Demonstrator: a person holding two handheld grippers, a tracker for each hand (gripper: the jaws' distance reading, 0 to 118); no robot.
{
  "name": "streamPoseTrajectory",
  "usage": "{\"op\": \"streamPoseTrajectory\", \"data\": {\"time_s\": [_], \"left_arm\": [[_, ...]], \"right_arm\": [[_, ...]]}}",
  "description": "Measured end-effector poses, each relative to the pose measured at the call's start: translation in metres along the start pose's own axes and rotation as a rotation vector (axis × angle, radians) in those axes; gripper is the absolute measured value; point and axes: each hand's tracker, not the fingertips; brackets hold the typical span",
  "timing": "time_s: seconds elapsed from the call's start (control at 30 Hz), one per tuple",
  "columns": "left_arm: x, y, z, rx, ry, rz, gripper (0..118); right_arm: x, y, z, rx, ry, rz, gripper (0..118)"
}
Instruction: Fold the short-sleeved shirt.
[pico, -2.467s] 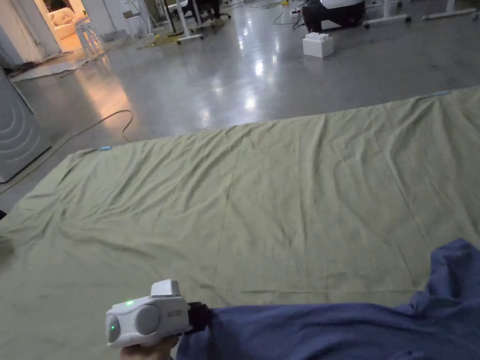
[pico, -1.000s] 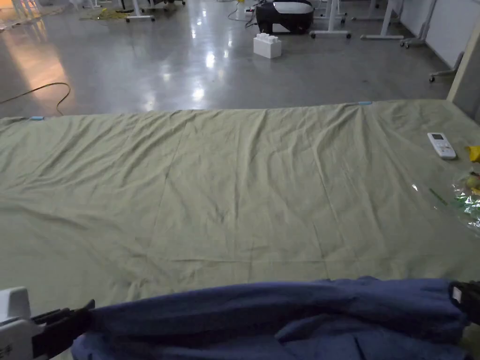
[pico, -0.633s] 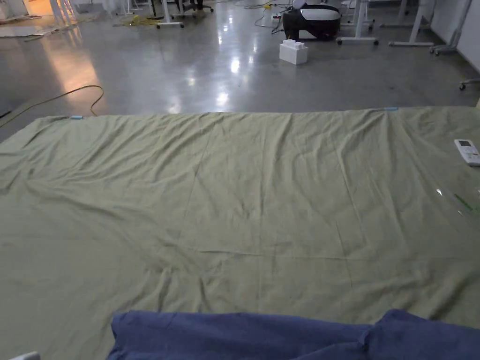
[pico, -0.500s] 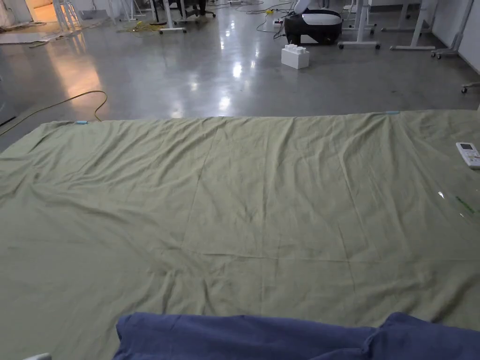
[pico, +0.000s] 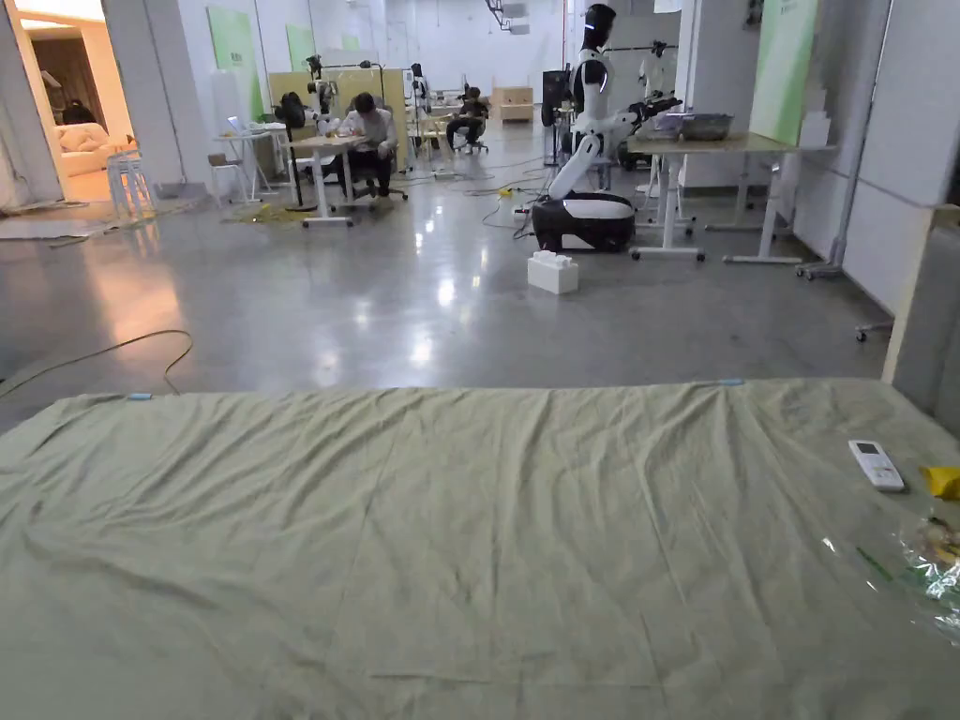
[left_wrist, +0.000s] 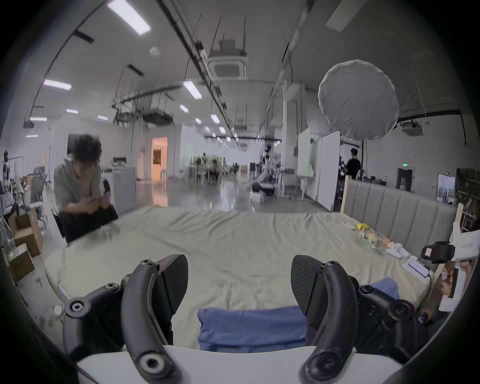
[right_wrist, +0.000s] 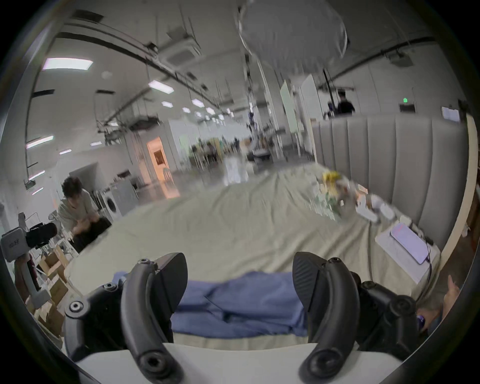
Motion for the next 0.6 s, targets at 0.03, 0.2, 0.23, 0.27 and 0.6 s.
{"op": "streamPoseTrajectory", "data": {"time_s": [0.03, 0.2, 0.23, 0.27, 0.6], "left_arm": [[0.007, 0.003, 0.007, 0.01, 0.002, 0.001, 82], [0.028, 0.013, 0.021, 0.01, -0.029, -0.052, 77], [0.03, 0.016, 0.021, 0.009, -0.023, -0.059, 71], [0.033, 0.018, 0.022, 0.007, -0.023, -0.072, 59], [0.04, 0.028, 0.032, 0.022, -0.097, -0.089, 0]], "right_arm": [[-0.008, 0.004, 0.006, 0.026, 0.0, 0.017, 86], [-0.046, 0.022, 0.02, 0.099, 0.035, 0.127, 86], [-0.051, 0.023, 0.021, 0.11, 0.038, 0.146, 85], [-0.055, 0.024, 0.023, 0.119, 0.033, 0.159, 83], [-0.079, 0.026, 0.03, 0.159, 0.05, 0.205, 0]]}}
